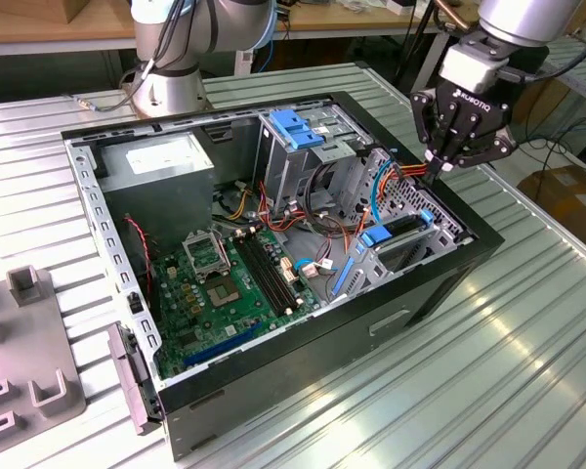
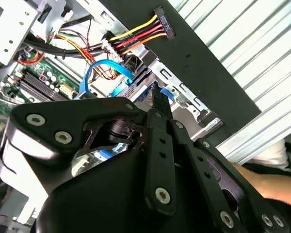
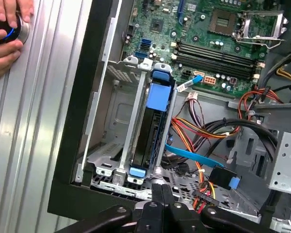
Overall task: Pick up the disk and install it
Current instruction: 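Insert the first disk wire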
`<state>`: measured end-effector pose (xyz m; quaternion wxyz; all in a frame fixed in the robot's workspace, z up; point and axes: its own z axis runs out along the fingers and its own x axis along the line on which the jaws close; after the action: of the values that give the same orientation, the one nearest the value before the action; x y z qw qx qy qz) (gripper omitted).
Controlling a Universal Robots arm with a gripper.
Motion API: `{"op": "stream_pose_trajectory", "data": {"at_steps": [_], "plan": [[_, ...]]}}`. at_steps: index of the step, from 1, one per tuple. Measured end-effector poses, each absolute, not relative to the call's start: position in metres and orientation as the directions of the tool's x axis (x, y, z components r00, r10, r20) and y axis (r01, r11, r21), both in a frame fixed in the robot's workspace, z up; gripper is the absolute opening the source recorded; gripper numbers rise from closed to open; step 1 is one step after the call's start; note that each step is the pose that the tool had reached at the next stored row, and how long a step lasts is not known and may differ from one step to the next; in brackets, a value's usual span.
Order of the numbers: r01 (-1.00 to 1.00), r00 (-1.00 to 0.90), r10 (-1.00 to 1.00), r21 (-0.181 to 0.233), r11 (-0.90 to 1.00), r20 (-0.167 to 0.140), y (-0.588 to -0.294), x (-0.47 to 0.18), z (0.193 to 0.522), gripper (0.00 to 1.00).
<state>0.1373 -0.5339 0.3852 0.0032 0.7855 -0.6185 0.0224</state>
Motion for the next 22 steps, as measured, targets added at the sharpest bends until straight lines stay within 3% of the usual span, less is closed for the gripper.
{"op": "stream_pose_trajectory", "data": {"at_steps": [2, 3, 9, 10, 15, 22], "plan": [[-0.958, 0.285, -0.958, -0.025, -0.286, 0.039, -0.534, 0.138, 0.385, 0.13], [-0.952, 0.303, -0.952, -0.026, -0.304, 0.04, -0.534, 0.138, 0.385, 0.19], [-0.93, 0.364, -0.931, -0.031, -0.365, 0.043, -0.534, 0.141, 0.384, 0.2], [-0.927, 0.373, -0.927, -0.031, -0.374, 0.044, -0.534, 0.141, 0.384, 0.27], [-0.892, 0.449, -0.892, -0.032, -0.45, 0.045, -0.534, 0.144, 0.383, 0.27], [-0.892, 0.447, -0.892, -0.047, -0.45, 0.071, -0.515, 0.169, 0.382, 0.27]]}}
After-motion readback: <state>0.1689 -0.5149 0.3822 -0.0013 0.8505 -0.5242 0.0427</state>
